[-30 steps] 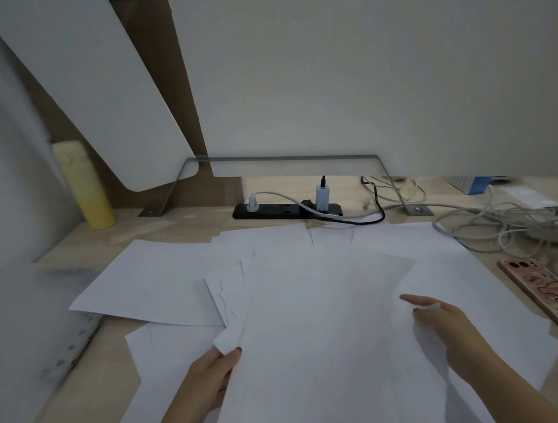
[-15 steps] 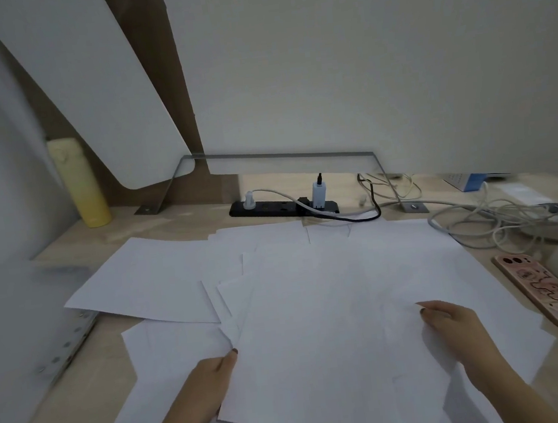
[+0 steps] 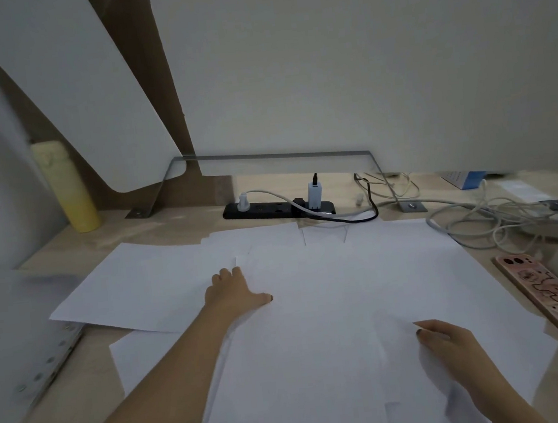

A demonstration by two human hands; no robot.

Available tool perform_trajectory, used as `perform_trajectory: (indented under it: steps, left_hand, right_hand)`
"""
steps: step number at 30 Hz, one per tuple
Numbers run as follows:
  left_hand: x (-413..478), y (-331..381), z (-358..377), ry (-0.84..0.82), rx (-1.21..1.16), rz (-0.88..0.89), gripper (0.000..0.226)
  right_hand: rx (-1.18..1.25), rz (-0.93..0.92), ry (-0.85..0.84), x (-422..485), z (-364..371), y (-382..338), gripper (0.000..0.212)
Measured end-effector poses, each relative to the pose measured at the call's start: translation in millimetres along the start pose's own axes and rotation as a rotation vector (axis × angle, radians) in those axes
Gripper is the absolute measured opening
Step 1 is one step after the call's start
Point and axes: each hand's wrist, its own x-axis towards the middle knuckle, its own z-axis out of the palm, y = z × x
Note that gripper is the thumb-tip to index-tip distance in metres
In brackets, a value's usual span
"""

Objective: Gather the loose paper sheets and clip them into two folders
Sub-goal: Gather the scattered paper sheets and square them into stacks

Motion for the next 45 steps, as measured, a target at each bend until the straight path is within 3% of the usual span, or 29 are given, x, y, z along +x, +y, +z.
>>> perform_trajectory:
  steps: [6, 11, 15, 18, 22, 26, 29, 31, 35, 38, 41, 43, 45]
  left_hand:
    - [17.3, 2.4, -6.2, -0.001, -0.077, -0.21, 0.098]
    - [21.4, -7.9, -7.6, -0.157, -0.296, -0.197, 0.083]
    - [19.1, -16.1, -9.7, -0.053, -0.454, -0.032, 0.051]
    - [12.1, -19.1, -21.3, 0.078, -0.416, 0.067, 0.018]
    - [-6.7, -31.4, -36.4, 0.234, -0.361, 0.032, 0.026]
    - [-33.5, -47.1, -39.0, 0.16, -0.764, -0.043, 0.018]
    - [-51.6, -62.1, -31.5, 0.071, -0.889, -0.118, 0.027]
    - [-60.6, -73.4, -21.8, -0.028, -0.897, -0.141, 0.03]
    - [-72.2, -81.8, -6.7, -0.191, -0.887, -0.123, 0.025]
    - [-75.9, -79.6, -5.3, -0.24, -0.904, -0.083, 0.02]
    - [-79.8, -76.0, -8.5, -0.263, -0.905, -0.039, 0.031]
    - [-82.7, -75.2, -11.2, -0.26, -0.92, -0.015, 0.034]
    - [-85.1, -76.8, -13.5, -0.259, -0.955, 0.002, 0.035]
  right_hand:
    - [-0.007, 0.044, 0.013, 6.4, -0.4, 8.3, 0.018]
    - [-0.026, 0.048, 0.017, 7.9, 1.2, 9.4, 0.016]
    - [-0.03, 0.045, 0.021, 5.9, 0.0, 9.8, 0.016]
    - [0.017, 0.048, 0.048, 2.9, -5.0, 5.2, 0.016]
    - [0.124, 0.069, 0.159, 1.1, -15.2, -1.1, 0.016]
    - [0.224, 0.126, 0.283, 2.2, -20.1, 4.7, 0.024]
    - [0.265, 0.157, 0.302, -1.8, -12.9, 6.9, 0.022]
    - [0.233, 0.162, 0.205, -4.1, -6.2, 9.0, 0.018]
    - [-0.042, 0.143, -0.279, -10.3, -0.9, -3.4, 0.016]
    - [-0.189, 0.12, -0.488, -8.0, -2.5, -21.6, 0.033]
    - [-0.044, 0.158, -0.495, -2.4, -5.0, -38.3, 0.009]
    - [0.119, 0.211, -0.426, 2.3, -7.1, -43.6, 0.019]
    - [0.11, 0.168, -0.383, 6.3, -4.8, -46.3, 0.029]
